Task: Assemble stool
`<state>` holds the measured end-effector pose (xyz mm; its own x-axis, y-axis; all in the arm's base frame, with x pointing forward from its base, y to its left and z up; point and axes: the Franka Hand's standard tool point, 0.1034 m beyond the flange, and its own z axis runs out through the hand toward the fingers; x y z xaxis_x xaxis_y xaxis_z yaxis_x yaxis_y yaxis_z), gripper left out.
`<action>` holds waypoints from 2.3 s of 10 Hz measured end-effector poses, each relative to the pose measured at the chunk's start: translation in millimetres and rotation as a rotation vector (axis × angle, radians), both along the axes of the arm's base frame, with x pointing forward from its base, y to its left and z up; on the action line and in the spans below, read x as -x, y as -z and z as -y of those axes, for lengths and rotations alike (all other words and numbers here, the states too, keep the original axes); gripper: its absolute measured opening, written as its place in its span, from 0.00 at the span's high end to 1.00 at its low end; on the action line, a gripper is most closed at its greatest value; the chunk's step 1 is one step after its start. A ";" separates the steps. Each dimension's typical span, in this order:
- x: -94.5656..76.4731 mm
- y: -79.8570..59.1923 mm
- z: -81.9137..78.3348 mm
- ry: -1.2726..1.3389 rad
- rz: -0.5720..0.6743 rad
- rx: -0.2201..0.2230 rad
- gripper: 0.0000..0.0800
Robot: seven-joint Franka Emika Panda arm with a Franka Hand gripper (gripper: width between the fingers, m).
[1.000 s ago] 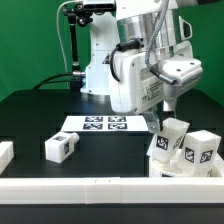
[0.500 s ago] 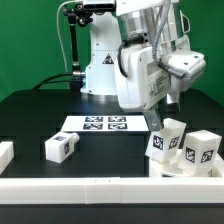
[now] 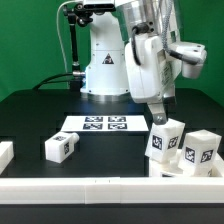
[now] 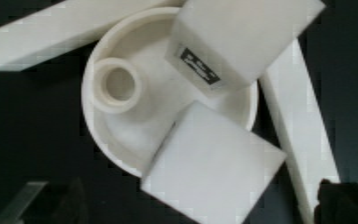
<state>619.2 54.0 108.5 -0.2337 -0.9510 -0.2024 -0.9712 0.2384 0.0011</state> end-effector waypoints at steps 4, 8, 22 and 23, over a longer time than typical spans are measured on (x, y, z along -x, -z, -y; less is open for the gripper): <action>5.4 6.1 -3.2 -0.464 -0.009 0.063 0.19; 5.7 6.2 -9.6 -0.806 0.047 0.067 0.19; -2.5 14.8 -2.3 -2.086 0.240 0.182 0.19; -2.3 15.6 0.2 -2.136 0.233 0.185 0.19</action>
Offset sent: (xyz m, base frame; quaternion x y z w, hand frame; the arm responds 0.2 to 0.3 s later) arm -0.0123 0.0064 -0.0103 -0.0358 0.0382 -0.3195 0.9462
